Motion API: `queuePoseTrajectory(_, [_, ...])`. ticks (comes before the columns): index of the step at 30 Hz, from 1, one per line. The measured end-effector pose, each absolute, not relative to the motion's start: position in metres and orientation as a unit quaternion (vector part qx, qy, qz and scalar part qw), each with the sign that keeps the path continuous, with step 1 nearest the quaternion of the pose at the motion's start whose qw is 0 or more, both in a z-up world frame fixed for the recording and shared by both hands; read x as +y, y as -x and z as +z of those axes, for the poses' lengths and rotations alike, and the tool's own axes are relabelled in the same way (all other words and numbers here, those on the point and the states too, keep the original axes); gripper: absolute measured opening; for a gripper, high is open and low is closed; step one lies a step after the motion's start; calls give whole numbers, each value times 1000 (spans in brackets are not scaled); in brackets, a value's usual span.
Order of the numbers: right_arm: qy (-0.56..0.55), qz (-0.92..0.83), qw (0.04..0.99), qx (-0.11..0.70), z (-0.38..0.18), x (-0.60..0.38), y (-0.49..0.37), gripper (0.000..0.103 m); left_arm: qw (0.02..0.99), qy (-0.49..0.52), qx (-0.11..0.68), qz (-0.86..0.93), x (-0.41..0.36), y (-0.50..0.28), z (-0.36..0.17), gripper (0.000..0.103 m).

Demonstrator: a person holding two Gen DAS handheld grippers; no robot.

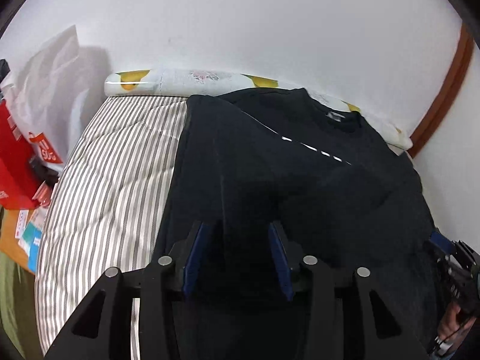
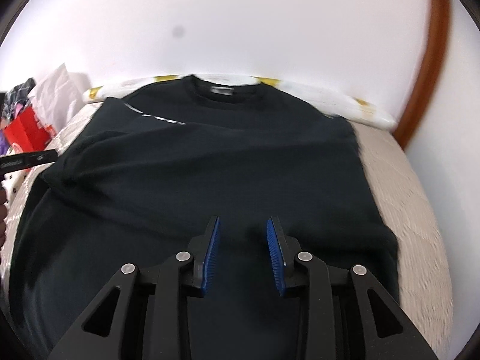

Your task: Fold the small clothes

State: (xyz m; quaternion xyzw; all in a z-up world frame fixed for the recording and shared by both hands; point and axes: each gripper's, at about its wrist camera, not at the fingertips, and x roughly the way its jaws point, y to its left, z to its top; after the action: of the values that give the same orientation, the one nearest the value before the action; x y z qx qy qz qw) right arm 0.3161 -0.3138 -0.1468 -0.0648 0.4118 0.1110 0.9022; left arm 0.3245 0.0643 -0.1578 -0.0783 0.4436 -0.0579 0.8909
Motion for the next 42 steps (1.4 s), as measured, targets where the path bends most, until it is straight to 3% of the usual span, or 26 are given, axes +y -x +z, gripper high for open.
queuePoseTrajectory(3, [80,146,896,411,-155,-284,-324,38,887,87,450,-60,68,-339,-166,52])
queuePoseTrajectory(14, [145,194,873,423,-192,-215,-330,39,874,120,463,-82,71,-365,-182,51])
queuePoseTrajectory(15, [147,192,874,421,-192,-214,-330,38,875,117,463,-81,68,-367,-183,48])
queuePoseTrajectory(16, [150,192,874,420,-192,-213,-330,34,875,112,463,-79,66,-369,-183,39])
queuePoseTrajectory(17, [153,199,874,417,-192,-210,-329,19,876,109,463,-78,64,-370,-183,27])
queuePoseTrajectory(20, [195,197,877,394,-190,-202,-318,6,886,106,447,-61,64,-374,-177,6])
queuePoseTrajectory(24, [189,206,883,376,-176,-206,-305,5,892,119,431,-65,73,-373,-170,6])
queuePoseTrajectory(31, [206,208,880,375,-182,-192,-306,8,894,108,432,-53,84,-368,-171,6])
queuePoseTrajectory(36, [164,217,879,391,-178,-216,-307,22,895,67,440,-37,74,-366,-173,8])
queuePoseTrajectory(38, [122,213,890,384,-169,-238,-309,32,894,62,443,-35,73,-365,-173,10])
queuePoseTrajectory(42, [95,154,895,407,-176,-269,-328,35,891,62,448,-34,72,-358,-171,11])
